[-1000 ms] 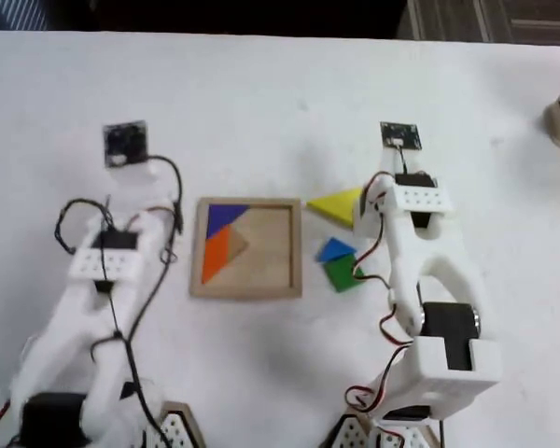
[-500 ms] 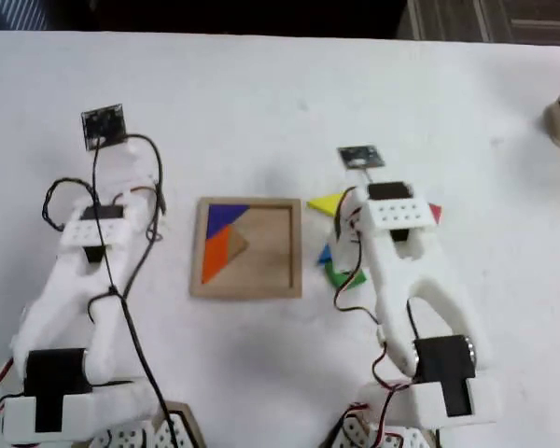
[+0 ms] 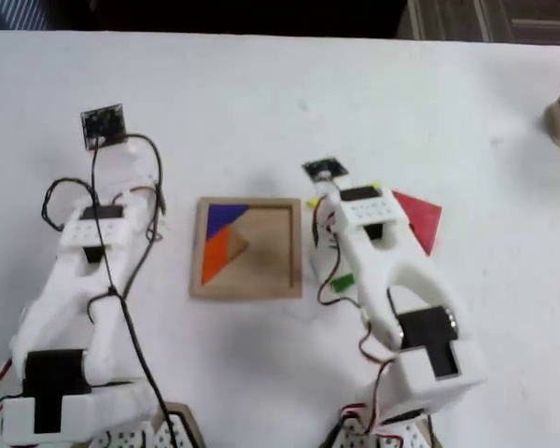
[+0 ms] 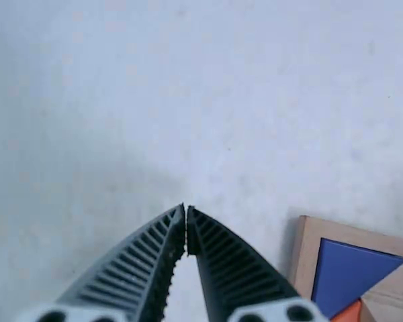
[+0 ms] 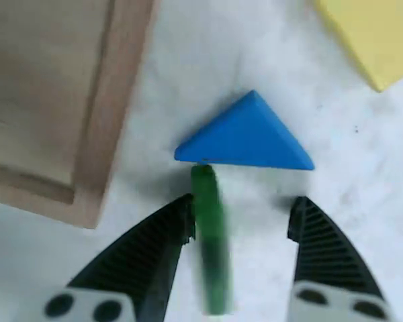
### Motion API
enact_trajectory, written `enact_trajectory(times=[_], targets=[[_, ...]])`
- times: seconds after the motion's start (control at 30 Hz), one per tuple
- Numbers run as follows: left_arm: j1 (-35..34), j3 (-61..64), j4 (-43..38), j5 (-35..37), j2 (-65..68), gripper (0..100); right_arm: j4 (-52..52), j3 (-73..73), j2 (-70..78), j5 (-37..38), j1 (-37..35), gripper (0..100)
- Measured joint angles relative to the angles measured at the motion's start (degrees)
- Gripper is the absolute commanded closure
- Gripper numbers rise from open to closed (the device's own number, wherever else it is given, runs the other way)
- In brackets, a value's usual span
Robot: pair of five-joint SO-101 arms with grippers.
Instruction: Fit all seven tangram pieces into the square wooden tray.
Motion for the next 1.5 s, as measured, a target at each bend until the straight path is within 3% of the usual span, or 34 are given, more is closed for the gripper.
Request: enact_trajectory(times=[0.2, 0.43, 0.8, 1.1, 1.23, 1.37, 1.5], targets=[[0.00, 0.00, 0.00, 0.00, 0.00, 97, 0.44, -1.49, 1.49, 0.53, 0.44, 80.8], [0.00, 0.00, 0.00, 0.00, 0.00, 97, -0.09, -1.58, 1.49, 0.53, 2.81, 98.8], [0.00, 0.00, 0.00, 0.00, 0.44, 97, 6.07, -1.76, -9.23, 0.35, 3.43, 98.1], [-0.35, 0.00, 0.00, 0.00, 0.44, 97, 1.58, -2.02, -13.19, -5.54, -8.79, 97.8], [-0.35, 0.00, 0.00, 0.00, 0.44, 97, -3.69, -4.92, -8.35, -6.95, -13.98, 97.8], [-0.35, 0.00, 0.00, 0.00, 0.44, 97, -7.91, -10.55, 0.00, -10.11, -14.68, 97.1], [-0.79, 0.00, 0.00, 0.00, 0.44, 97, -6.59, -18.20, 9.41, -10.46, -16.09, 86.2]])
